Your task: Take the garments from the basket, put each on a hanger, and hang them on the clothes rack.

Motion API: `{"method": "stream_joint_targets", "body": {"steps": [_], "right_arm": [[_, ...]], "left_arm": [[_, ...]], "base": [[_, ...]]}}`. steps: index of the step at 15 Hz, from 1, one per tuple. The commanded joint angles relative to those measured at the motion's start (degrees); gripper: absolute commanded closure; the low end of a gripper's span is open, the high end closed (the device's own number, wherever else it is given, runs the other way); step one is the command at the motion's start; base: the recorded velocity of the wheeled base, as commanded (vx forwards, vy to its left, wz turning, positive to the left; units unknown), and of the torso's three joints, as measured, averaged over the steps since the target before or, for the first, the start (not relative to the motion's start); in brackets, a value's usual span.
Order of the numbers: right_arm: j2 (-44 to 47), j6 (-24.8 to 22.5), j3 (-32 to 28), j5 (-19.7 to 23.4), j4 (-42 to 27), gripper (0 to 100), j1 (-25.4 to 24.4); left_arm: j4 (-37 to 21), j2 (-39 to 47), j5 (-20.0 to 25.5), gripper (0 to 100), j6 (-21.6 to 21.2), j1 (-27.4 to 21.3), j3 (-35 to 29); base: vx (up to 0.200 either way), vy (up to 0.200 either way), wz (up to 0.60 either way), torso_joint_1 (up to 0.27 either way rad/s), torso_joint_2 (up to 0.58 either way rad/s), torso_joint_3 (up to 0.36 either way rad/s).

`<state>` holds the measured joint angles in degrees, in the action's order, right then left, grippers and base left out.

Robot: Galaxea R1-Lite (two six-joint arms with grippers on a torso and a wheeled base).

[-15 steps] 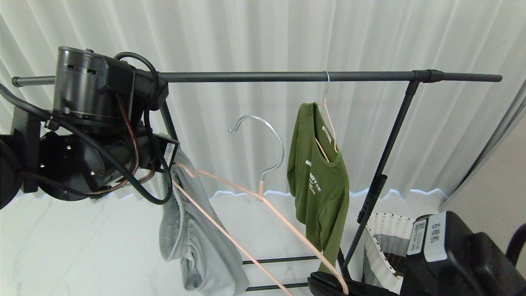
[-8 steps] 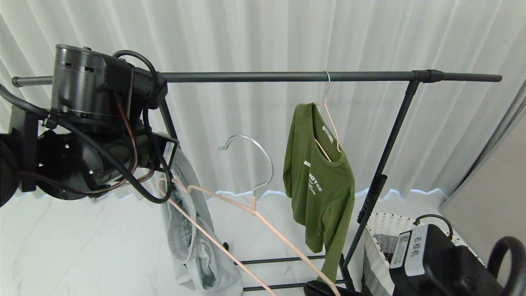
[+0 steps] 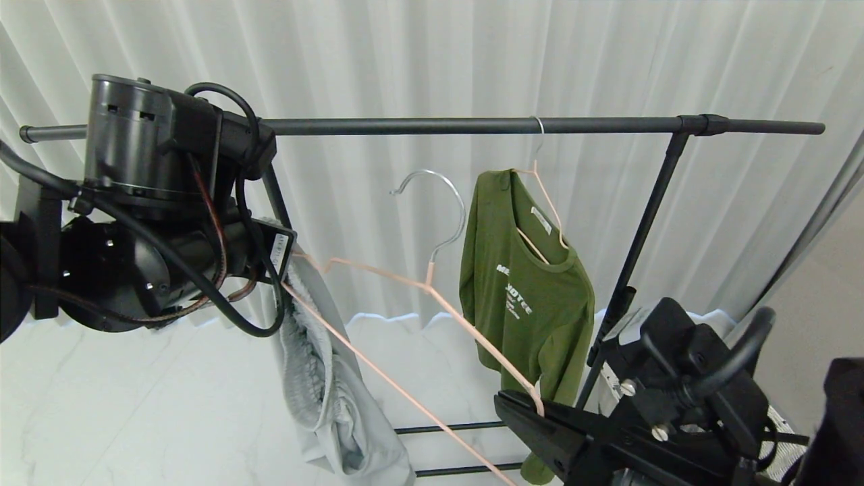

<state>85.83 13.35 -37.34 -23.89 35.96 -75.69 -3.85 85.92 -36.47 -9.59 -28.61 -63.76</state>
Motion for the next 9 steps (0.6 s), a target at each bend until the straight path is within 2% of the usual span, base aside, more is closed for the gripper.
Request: {"method": "stream_joint_targets", "body": {"steps": [1, 5, 9], "right_arm": [[4.43, -0.08, -0.72, -0.19, 2.97, 100, 0.63], [9.88, -0.34, -3.09, -1.07, 6.05, 100, 1.78], [14.27, -0.34, -5.20, -4.41, 6.14, 100, 1.69]], "left_arm": [[-0.01, 0.21, 0.00, 100, 0.89, -0.04, -0.23], [-0.01, 0.13, -0.09, 100, 3.71, -0.04, -0.14], [-0.01, 0.04, -0.09, 100, 3.79, -0.13, -0.23]], "base": [[0.000, 0.000, 0.00, 0.000, 0.00, 0.000], [0.000, 0.000, 0.00, 0.000, 0.00, 0.000], [0.000, 0.000, 0.00, 0.000, 0.00, 0.000]]}}
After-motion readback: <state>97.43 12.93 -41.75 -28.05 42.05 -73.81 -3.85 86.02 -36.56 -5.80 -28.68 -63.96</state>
